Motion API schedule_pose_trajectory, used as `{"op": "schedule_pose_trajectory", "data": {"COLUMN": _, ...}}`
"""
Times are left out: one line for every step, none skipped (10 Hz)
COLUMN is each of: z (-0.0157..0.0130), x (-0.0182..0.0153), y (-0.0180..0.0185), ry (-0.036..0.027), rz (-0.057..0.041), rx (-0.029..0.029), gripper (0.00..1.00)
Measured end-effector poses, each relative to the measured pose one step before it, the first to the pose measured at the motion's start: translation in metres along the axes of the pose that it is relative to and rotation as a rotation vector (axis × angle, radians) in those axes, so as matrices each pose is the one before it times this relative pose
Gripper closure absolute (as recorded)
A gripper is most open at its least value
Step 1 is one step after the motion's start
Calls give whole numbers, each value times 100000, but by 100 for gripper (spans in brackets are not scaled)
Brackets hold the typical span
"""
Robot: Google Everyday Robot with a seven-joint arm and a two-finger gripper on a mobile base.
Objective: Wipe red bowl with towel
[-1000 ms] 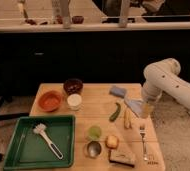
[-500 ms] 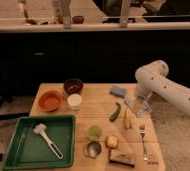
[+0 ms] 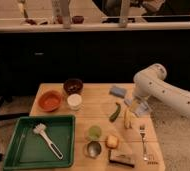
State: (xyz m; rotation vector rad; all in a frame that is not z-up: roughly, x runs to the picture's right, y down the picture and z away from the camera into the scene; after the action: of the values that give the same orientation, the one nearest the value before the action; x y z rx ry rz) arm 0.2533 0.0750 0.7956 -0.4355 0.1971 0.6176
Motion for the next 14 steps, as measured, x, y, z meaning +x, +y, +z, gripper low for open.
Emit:
{"op": "schedule_pose_trajectory", "data": {"z": -6, "x": 149, "y": -193, "ry": -198, "rz": 1863, "rx": 215, "gripper": 20}}
{"op": "schedule_pose_trajectory", "data": {"z": 699, "x": 351, "y": -841, "ry": -267, "rz": 4931, "rx": -414, "gripper": 20}}
{"op": "schedule_pose_trajectory", "data": {"z": 820, "x": 485, "y": -752, "ry": 97, "rz": 3387, "rx": -880, "gripper": 20}}
{"op": "schedule_pose_trajectory", "data": {"z": 1210, "x": 588, "y": -761, "ry": 345, "rz": 4195, "rx": -1817, "gripper": 20}}
{"op": "schedule_pose_trajectory", "data": {"z": 1501, "x": 548, "y": -1017, "ry": 335, "rz": 4875, "rx": -2313, "gripper": 20}}
{"op": "schedule_pose_trajectory", "data": {"z": 812, "x": 222, "y": -640, "ry": 302, "rz": 3011, "rx": -1769, "gripper": 20}}
{"op": "schedule_pose_trajectory", "data": {"z": 495, "x": 127, "y": -459, "ry": 358, "rz": 1988, "rx": -966, "gripper": 20}}
{"op": "schedule_pose_trajectory", "data": {"z": 616, "x": -103, "y": -456, "ry": 725, "rz": 1481, "rx": -792, "gripper": 20}}
{"op": "schedule_pose_trajectory", "data": {"z": 627, "x": -111, "y": -118, "ry": 574, "rz": 311, "rx": -451, "gripper": 20}}
{"op": "schedule_pose_trajectory", "data": {"z": 281, "x": -175, "y": -49, "ry": 428, "rz": -77, "rx": -399, "gripper": 20}}
{"op": "schedule_pose_trajectory", "data": {"z": 448, "x": 101, "y": -274, "ry": 753, "rz": 259, "rx": -594, "gripper": 20}}
{"op": "schedule_pose_trajectory", "data": {"z": 334, "x": 326, "y": -363, "ry": 742, "rz": 232, "rx": -225, "gripper": 20}}
{"op": "schedule_pose_trajectory", "data": {"z": 383, "x": 270, "y": -315, "ry": 763, "rz": -139, "rx": -445, "gripper": 20}}
{"op": "schedule_pose_trajectory", "data": {"z": 175, "x": 30, "y": -175, "ry": 372, "rz": -514, "rx": -323, "gripper": 20}}
